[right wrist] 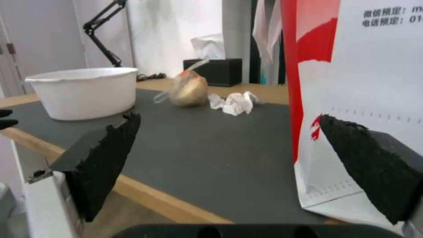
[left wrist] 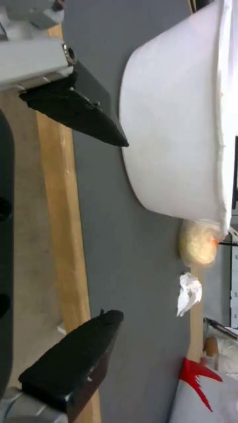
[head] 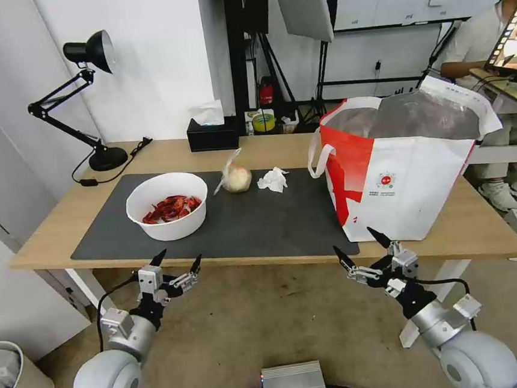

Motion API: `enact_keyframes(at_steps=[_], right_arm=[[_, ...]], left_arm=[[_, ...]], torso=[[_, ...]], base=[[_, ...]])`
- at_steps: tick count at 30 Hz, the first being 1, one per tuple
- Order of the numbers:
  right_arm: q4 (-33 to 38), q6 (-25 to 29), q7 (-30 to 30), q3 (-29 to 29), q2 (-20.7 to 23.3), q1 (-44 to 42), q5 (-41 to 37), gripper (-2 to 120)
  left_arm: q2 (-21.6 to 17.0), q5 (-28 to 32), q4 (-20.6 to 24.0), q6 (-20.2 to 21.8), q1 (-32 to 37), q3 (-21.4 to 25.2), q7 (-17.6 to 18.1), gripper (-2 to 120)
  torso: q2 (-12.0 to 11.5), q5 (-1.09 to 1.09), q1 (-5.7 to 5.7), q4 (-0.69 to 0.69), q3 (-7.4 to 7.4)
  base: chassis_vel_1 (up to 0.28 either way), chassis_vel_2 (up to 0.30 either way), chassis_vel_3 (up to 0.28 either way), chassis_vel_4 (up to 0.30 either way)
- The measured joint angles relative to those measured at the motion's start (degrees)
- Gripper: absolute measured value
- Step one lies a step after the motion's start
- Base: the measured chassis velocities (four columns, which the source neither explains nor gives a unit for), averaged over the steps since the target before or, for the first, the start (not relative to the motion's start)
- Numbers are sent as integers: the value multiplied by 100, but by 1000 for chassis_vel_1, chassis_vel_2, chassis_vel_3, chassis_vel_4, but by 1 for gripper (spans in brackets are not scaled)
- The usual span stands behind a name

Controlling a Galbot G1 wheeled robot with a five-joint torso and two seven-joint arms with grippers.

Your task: Pick up the trash from the table and place it into the takeout bag.

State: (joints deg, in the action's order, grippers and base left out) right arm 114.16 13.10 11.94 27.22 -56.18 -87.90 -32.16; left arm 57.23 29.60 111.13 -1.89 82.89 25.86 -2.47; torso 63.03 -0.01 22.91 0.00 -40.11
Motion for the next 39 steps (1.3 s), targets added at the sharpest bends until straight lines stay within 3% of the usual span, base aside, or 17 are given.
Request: enact_keyframes(at_steps=[25, 32, 39], right_arm=[[-253, -60, -175, -453, -225, 455, 17, 100], [-262, -411, -347, -840, -300, 918, -60, 100], [-568, -1023, -1002, -1739, -306, 2285, -419, 100]], left_arm=[[30, -5, -44, 0, -176, -198, 21, 100], [-6, 6, -102, 17, -332, -410, 31, 100], [2, 17, -134, 52, -434, -530, 50, 100]], torso=[[0, 1, 0, -1, 0], [0, 1, 0, 1, 0], [0, 1, 0, 1, 0]], base=[[0, 0, 0, 0], [0, 0, 0, 0], [0, 0, 0, 0]])
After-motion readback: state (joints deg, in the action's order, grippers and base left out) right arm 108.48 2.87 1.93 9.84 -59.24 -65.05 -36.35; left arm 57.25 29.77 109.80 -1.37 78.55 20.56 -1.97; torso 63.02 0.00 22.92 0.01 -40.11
